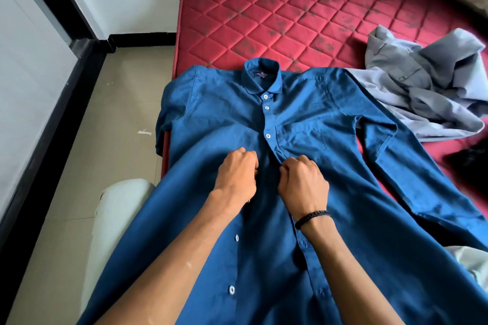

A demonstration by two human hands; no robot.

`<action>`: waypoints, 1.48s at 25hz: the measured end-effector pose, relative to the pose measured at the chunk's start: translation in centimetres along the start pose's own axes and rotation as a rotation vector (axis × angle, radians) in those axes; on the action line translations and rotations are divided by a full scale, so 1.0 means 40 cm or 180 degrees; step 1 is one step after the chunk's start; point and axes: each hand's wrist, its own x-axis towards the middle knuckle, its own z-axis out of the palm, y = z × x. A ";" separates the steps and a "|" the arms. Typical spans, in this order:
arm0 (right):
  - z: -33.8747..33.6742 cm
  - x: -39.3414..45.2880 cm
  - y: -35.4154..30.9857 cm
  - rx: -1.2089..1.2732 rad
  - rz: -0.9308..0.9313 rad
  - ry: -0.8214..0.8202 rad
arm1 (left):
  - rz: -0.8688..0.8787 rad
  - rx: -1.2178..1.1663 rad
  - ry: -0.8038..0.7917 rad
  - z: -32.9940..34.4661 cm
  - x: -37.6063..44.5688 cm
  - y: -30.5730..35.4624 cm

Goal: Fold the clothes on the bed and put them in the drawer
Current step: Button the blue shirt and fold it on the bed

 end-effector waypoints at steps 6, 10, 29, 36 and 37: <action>-0.042 0.020 -0.033 0.0996 0.0288 -0.0003 | -0.0139 -0.0476 0.0749 -0.024 -0.029 0.036; -0.010 0.004 -0.053 0.1773 0.0669 -0.0368 | -0.1070 -0.2230 0.0553 0.005 -0.043 0.055; 0.054 -0.024 0.018 0.3608 0.0793 -0.0770 | -0.0762 -0.1712 0.0754 0.022 -0.074 0.080; 0.059 -0.030 0.022 0.3848 0.0825 -0.0698 | -0.0314 -0.0518 0.0954 0.026 -0.078 0.075; 0.060 -0.031 0.023 0.3791 0.0800 -0.0694 | -0.0352 -0.0661 0.0914 0.030 -0.076 0.077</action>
